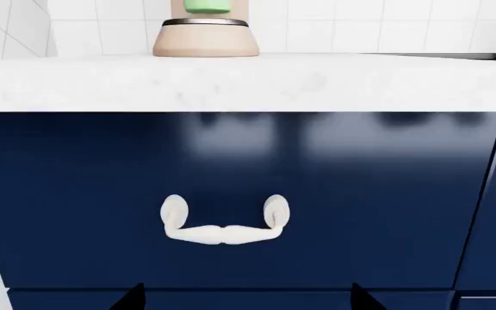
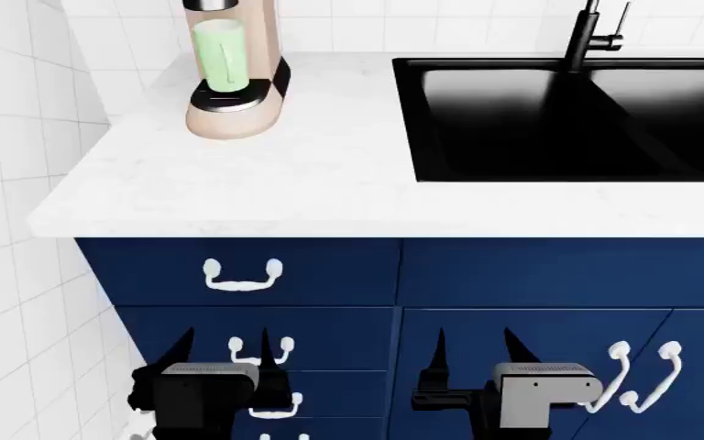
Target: Pick the mug from under the coffee machine dispenser and place it on the counter.
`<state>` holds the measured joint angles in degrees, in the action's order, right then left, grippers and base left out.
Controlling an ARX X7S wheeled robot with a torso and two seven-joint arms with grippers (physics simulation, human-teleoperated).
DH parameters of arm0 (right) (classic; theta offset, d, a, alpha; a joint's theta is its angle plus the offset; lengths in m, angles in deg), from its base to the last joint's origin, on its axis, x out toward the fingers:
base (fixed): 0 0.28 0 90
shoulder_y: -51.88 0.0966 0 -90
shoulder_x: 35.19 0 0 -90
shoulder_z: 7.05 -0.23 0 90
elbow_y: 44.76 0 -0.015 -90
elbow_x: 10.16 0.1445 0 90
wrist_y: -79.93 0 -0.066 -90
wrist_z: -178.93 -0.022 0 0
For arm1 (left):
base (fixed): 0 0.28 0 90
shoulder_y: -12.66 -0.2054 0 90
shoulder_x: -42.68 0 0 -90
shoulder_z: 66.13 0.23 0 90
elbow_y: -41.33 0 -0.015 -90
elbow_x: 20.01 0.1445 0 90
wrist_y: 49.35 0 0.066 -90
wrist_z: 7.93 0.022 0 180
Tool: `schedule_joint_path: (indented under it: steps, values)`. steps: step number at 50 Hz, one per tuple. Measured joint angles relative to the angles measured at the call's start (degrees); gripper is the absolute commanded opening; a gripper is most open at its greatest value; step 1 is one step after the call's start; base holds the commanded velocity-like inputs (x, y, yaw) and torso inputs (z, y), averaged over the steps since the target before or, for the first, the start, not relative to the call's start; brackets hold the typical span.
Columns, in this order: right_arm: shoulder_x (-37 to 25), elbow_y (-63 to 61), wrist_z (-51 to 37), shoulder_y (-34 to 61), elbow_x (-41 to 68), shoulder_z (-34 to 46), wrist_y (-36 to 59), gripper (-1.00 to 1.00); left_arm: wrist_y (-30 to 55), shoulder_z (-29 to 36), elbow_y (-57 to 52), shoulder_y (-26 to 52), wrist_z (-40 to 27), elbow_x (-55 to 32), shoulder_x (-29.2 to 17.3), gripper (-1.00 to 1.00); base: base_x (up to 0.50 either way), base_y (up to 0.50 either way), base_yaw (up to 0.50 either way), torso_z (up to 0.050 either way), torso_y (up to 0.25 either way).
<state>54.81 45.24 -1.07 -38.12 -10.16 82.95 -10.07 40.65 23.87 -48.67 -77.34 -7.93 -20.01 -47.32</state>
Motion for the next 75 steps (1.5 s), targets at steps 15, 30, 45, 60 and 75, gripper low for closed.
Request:
schedule_joint_path:
  steps: [15,30,45,60,75]
  values:
    - [-1.74,-0.16,-2.31,0.09,1.94,1.86,0.26,1.0,-0.21,2.0,0.33,0.1,-1.97,-1.73,-1.75,1.0,0.0,0.0,0.0,0.0,0.0]
    - [-3.6,-0.52,-4.15,0.01,3.07,3.84,0.28,1.0,-0.27,3.94,0.5,0.24,-3.69,-3.37,-3.23,1.0,0.0,0.28,0.0,0.0,0.0]
    - [-4.72,-0.41,-5.43,0.13,3.86,5.43,0.15,1.0,-0.42,5.21,0.74,0.4,-4.98,-4.58,-4.47,1.0,0.0,0.5,0.0,0.0,0.0]
    - [-5.53,-0.24,-6.52,0.3,5.05,6.54,-0.04,1.0,-0.44,6.24,0.74,0.51,-6.16,-5.66,-5.53,1.0,0.0,0.2,0.0,0.0,0.0]
    - [-6.41,-0.28,-7.46,0.39,5.99,7.5,0.05,1.0,4.46,0.99,-17.26,-1.47,-9.78,-14.4,-7.7,1.0,0.0,0.0,0.0,0.0,0.0]
